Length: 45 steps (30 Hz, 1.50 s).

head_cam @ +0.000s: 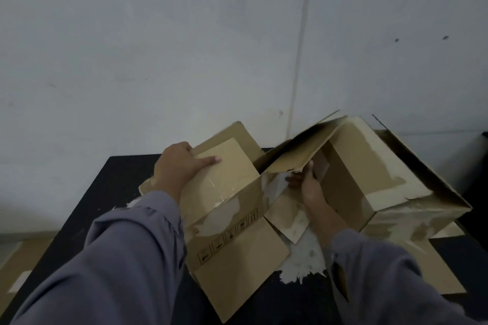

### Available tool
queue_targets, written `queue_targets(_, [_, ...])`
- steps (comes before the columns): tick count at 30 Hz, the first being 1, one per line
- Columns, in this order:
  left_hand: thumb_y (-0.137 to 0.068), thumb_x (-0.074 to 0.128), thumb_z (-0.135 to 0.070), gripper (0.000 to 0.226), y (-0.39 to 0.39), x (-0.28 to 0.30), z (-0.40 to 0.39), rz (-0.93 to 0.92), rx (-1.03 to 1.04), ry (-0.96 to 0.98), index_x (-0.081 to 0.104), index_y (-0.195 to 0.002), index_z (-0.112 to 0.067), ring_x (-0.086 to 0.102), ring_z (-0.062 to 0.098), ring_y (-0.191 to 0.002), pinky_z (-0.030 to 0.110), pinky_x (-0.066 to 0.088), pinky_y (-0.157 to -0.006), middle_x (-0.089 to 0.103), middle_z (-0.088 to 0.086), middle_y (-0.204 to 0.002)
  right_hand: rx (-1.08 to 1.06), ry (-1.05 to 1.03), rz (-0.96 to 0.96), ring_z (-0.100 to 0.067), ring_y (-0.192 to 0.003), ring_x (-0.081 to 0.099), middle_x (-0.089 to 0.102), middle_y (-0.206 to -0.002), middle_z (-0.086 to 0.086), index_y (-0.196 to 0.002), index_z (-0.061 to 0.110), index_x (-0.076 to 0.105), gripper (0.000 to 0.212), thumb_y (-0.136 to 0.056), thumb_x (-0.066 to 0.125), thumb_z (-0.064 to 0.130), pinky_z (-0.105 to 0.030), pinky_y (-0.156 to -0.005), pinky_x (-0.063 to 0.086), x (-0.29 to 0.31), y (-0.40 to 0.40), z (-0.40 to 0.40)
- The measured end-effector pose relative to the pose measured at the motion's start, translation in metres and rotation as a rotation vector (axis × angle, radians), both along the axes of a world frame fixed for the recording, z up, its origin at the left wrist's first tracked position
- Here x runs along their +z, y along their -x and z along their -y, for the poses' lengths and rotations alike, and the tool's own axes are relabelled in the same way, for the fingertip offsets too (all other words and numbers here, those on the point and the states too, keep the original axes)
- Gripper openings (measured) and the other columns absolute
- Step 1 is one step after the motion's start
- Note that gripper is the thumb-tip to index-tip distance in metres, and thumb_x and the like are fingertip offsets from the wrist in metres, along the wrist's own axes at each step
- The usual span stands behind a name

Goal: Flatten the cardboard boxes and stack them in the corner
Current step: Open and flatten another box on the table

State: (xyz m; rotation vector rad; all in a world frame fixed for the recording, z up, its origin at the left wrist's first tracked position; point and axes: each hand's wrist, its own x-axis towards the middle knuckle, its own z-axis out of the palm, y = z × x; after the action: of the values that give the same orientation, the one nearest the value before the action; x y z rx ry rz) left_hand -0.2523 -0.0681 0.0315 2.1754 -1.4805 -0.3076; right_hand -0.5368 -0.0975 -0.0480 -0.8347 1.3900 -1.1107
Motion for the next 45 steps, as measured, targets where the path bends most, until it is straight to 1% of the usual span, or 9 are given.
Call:
queue_targets(2, [-0.051, 0.071, -0.082, 0.07, -0.009, 0.002, -0.02, -0.066, 0.046, 0.006, 0.058, -0.078, -0.019, 0.058, 0.014, -0.072, 0.03, 0.047, -0.06, 0.062, -0.004, -0.078, 0.147, -0.125, -0.049, -0.007, -0.063, 0.056, 0.056, -0.093, -0.006, -0.095, 0.02, 0.055, 0.044, -0.091, 0.04, 0.061, -0.019, -0.058, 0.042, -0.012, 0.004, -0.014])
queue_targets(6, [-0.05, 0.075, -0.077, 0.075, -0.025, -0.005, -0.075, -0.262, 0.187, 0.069, 0.064, -0.079, -0.009, 0.064, 0.019, -0.072, 0.036, 0.051, -0.064, 0.066, 0.003, -0.077, 0.325, -0.327, -0.331, -0.029, -0.126, 0.043, 0.04, -0.143, -0.009, -0.149, 0.015, 0.028, 0.071, -0.095, 0.037, 0.06, -0.042, -0.099, 0.042, -0.041, 0.011, -0.056])
queue_targets(9, [-0.053, 0.08, -0.07, 0.072, -0.03, -0.013, -0.121, -0.447, 0.288, 0.131, 0.059, -0.072, -0.003, 0.062, 0.027, -0.075, 0.035, 0.046, -0.061, 0.062, 0.008, -0.074, 0.267, -0.374, -0.258, -0.033, -0.133, 0.038, 0.032, -0.152, -0.012, -0.153, 0.013, 0.016, 0.084, -0.091, 0.049, 0.06, -0.046, -0.104, 0.039, -0.056, 0.014, -0.092])
queue_targets(15, [-0.051, 0.082, -0.068, 0.093, -0.024, -0.039, -0.193, -0.93, 0.502, 0.116, 0.064, -0.119, -0.008, 0.061, 0.029, -0.101, 0.043, 0.05, -0.092, 0.064, 0.009, -0.115, 0.342, -0.327, 0.067, -0.028, -0.127, 0.046, 0.048, -0.14, -0.001, -0.143, 0.023, 0.036, 0.114, -0.051, 0.072, 0.081, -0.052, -0.106, 0.039, -0.074, 0.007, -0.15])
queue_targets(20, [-0.055, 0.08, -0.068, 0.075, -0.025, -0.061, -0.235, -1.11, 0.54, 0.141, 0.07, -0.101, -0.01, 0.066, 0.029, -0.095, 0.044, 0.052, -0.09, 0.071, 0.008, -0.1, 0.36, -0.214, 0.17, -0.029, -0.122, 0.051, 0.059, -0.13, -0.005, -0.131, 0.019, 0.055, 0.086, -0.063, 0.075, 0.069, -0.056, -0.108, 0.034, -0.063, 0.003, -0.169])
queue_targets(30, [-0.097, 0.05, -0.04, 0.04, -0.078, -0.112, -0.238, -0.542, 0.534, 0.144, 0.064, -0.094, -0.003, 0.059, 0.032, -0.091, 0.034, 0.039, -0.073, 0.062, 0.011, -0.091, -0.042, -0.026, -0.378, -0.026, -0.09, 0.062, 0.066, -0.099, -0.007, -0.098, 0.011, 0.064, 0.058, -0.073, 0.068, 0.064, -0.047, -0.086, 0.054, -0.068, -0.035, -0.165])
queue_targets(37, [-0.097, 0.049, -0.035, 0.041, -0.1, -0.162, -0.218, -0.238, 0.428, -0.129, 0.052, -0.123, -0.002, 0.055, 0.038, -0.111, 0.04, 0.043, -0.084, 0.059, 0.019, -0.12, -0.049, -0.061, -0.592, -0.036, -0.107, 0.059, 0.064, -0.115, -0.013, -0.12, 0.006, 0.058, 0.053, -0.089, 0.058, 0.049, -0.047, -0.094, 0.049, -0.12, -0.074, -0.171])
queue_targets(41, [-0.087, 0.056, -0.049, 0.071, -0.093, -0.191, -0.211, -0.134, 0.41, -0.367, 0.034, -0.138, -0.006, 0.043, 0.036, -0.127, 0.047, 0.037, -0.101, 0.043, 0.015, -0.14, -0.023, -0.173, -0.938, -0.038, -0.124, 0.046, 0.05, -0.134, -0.019, -0.132, 0.003, 0.043, 0.051, -0.094, 0.056, 0.034, -0.046, -0.1, 0.039, -0.128, -0.089, -0.181])
queue_targets(45, [-0.092, 0.04, -0.053, 0.078, -0.069, -0.224, -0.218, 0.179, 0.102, -0.285, 0.015, -0.151, -0.007, 0.011, 0.035, -0.146, 0.049, 0.013, -0.117, 0.011, 0.016, -0.159, 0.149, 0.186, -1.253, -0.032, -0.14, 0.029, 0.032, -0.151, -0.014, -0.145, 0.007, 0.03, 0.067, -0.091, 0.053, 0.04, -0.053, -0.113, 0.022, -0.148, -0.119, -0.206])
